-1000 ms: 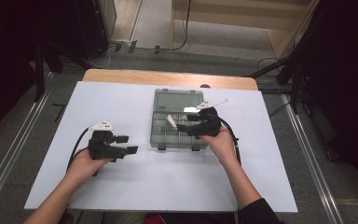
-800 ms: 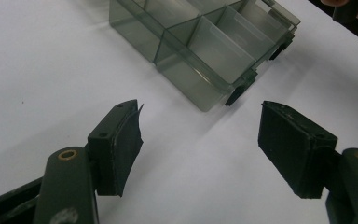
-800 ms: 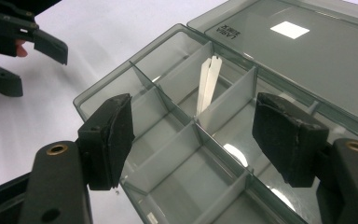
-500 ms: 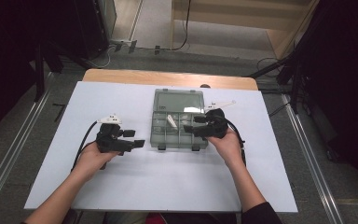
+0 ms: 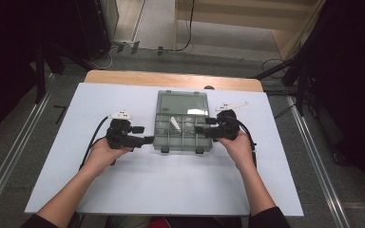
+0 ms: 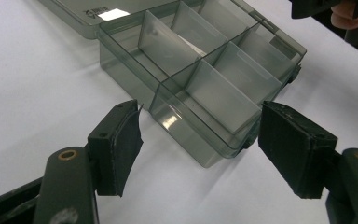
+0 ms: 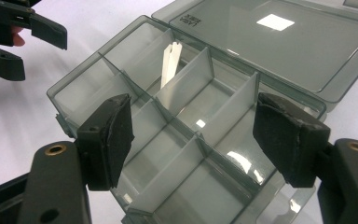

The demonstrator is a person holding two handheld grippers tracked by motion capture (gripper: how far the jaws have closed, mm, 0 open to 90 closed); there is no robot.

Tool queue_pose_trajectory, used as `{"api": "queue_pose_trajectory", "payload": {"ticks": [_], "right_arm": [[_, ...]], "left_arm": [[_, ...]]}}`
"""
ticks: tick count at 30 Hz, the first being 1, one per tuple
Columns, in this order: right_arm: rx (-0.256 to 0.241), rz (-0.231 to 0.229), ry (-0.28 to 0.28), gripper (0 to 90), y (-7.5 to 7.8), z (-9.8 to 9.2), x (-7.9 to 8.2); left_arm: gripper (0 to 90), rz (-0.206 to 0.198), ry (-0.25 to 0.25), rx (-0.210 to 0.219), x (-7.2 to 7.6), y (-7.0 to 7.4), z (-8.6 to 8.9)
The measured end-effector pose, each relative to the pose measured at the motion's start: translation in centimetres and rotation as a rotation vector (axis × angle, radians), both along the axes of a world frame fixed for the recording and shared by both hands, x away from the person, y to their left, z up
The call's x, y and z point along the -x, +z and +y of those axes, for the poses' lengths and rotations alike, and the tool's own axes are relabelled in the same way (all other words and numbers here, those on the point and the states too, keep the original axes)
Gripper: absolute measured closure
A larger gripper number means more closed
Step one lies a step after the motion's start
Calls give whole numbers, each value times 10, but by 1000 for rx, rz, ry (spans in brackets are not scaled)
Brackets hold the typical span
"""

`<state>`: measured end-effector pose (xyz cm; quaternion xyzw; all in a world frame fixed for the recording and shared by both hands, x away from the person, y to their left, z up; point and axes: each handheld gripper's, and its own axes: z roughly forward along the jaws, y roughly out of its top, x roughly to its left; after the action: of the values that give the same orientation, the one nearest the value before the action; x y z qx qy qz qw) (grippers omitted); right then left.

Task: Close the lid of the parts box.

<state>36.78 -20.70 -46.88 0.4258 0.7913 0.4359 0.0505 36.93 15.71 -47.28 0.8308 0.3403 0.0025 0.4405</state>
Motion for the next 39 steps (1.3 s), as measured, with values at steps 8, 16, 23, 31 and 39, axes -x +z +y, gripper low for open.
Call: {"api": "queue_pose_trajectory", "payload": {"ticks": [8, 16, 23, 31, 39], "right_arm": [[10, -4, -17, 282, 1, -6, -4], [14, 7, -40, 269, 2, -9, -10], [12, 6, -38, 269, 7, -12, -18], [22, 29, -34, 271, 6, -12, -31], [31, 36, -55, 275, 5, -12, -44]], "left_arm": [[296, 18, 10, 10, -14, 1, -9], [297, 56, 41, 22, -24, 6, -19], [297, 25, 56, 21, -32, 7, -23], [298, 33, 94, 44, -44, 8, -26], [298, 19, 119, 29, -55, 12, -33]]}}
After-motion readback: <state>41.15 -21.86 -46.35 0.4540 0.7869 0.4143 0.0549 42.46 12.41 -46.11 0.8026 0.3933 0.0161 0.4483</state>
